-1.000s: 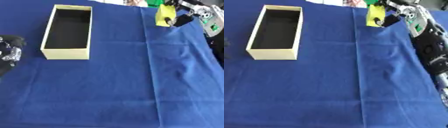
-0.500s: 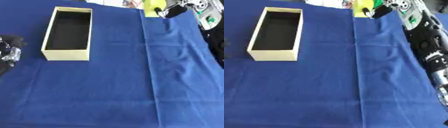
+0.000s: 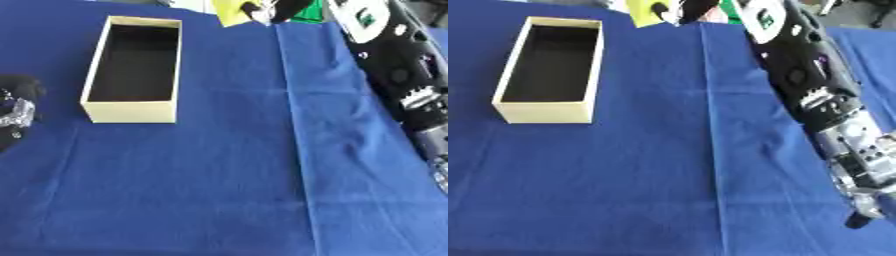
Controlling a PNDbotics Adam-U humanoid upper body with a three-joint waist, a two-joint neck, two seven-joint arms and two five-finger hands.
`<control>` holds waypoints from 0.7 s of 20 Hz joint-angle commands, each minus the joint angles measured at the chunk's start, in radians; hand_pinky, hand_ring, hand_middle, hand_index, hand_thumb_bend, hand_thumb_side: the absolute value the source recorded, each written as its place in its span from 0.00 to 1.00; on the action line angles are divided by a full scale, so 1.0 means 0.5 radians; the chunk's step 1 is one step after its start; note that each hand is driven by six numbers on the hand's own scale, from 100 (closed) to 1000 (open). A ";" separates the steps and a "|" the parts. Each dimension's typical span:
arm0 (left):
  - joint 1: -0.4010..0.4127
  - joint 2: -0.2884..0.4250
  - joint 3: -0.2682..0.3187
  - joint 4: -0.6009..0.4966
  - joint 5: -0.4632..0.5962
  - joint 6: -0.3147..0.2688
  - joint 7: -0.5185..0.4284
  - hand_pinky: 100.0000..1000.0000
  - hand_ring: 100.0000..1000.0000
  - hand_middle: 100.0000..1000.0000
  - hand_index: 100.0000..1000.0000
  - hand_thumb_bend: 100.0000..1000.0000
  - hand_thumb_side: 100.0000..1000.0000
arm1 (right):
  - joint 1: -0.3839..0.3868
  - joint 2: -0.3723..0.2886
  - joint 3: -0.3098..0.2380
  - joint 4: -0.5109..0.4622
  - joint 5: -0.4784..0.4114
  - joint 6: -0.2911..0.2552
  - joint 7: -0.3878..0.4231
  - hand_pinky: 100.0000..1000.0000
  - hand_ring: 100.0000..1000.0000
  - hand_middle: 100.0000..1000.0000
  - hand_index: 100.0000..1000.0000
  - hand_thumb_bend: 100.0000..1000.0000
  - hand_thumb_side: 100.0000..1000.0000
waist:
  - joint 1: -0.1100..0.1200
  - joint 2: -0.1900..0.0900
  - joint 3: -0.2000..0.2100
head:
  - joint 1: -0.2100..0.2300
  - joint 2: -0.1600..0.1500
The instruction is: Pick up objects on the table and place them in the box.
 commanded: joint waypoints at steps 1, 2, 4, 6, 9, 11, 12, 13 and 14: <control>-0.029 0.010 -0.010 -0.037 -0.001 -0.002 -0.019 0.41 0.67 0.60 0.59 0.00 0.17 | -0.077 0.074 0.032 -0.052 -0.028 -0.023 0.051 0.82 0.82 0.41 0.73 0.00 0.00 | 0.010 -0.047 0.015 | -0.028 -0.017; -0.030 0.008 -0.013 -0.036 -0.001 -0.001 -0.022 0.41 0.67 0.60 0.59 0.00 0.17 | -0.087 0.105 0.041 -0.050 -0.027 -0.027 0.062 0.82 0.82 0.42 0.73 0.00 0.00 | 0.010 -0.048 0.022 | -0.036 -0.017; -0.031 0.000 -0.021 -0.033 -0.001 0.000 -0.031 0.41 0.67 0.60 0.59 0.00 0.17 | -0.105 0.165 0.059 -0.046 -0.026 -0.038 0.080 0.82 0.82 0.42 0.74 0.00 0.00 | 0.009 -0.050 0.037 | -0.049 -0.016; -0.031 -0.008 -0.029 -0.030 -0.002 0.001 -0.040 0.41 0.67 0.60 0.59 0.00 0.17 | -0.114 0.229 0.079 -0.043 -0.031 -0.048 0.094 0.82 0.82 0.42 0.74 0.00 0.00 | 0.010 -0.049 0.051 | -0.061 -0.018; -0.034 -0.020 -0.041 -0.026 -0.002 0.002 -0.053 0.41 0.67 0.59 0.59 0.00 0.17 | -0.112 0.318 0.113 -0.027 -0.022 -0.060 0.126 0.82 0.82 0.42 0.74 0.00 0.00 | 0.011 -0.045 0.069 | -0.077 -0.019; -0.036 -0.027 -0.050 -0.023 -0.001 0.004 -0.063 0.41 0.67 0.58 0.59 0.00 0.17 | -0.104 0.362 0.129 -0.013 -0.012 -0.067 0.145 0.82 0.82 0.43 0.75 0.00 0.00 | 0.015 -0.041 0.081 | -0.084 -0.023; -0.037 -0.029 -0.054 -0.022 -0.001 0.004 -0.069 0.41 0.67 0.58 0.59 0.00 0.17 | -0.098 0.380 0.134 -0.004 -0.006 -0.068 0.151 0.81 0.82 0.44 0.75 0.00 0.00 | 0.017 -0.039 0.088 | -0.089 -0.024; -0.037 -0.032 -0.057 -0.021 0.000 0.004 -0.074 0.41 0.67 0.57 0.59 0.00 0.17 | -0.093 0.396 0.138 0.007 0.009 -0.068 0.153 0.82 0.82 0.47 0.75 0.00 0.00 | 0.019 -0.037 0.096 | -0.094 -0.027; -0.038 -0.035 -0.059 -0.021 0.000 0.004 -0.077 0.41 0.67 0.57 0.59 0.00 0.17 | -0.088 0.409 0.141 0.018 0.033 -0.069 0.150 0.82 0.82 0.47 0.76 0.00 0.00 | 0.019 -0.036 0.104 | -0.099 -0.030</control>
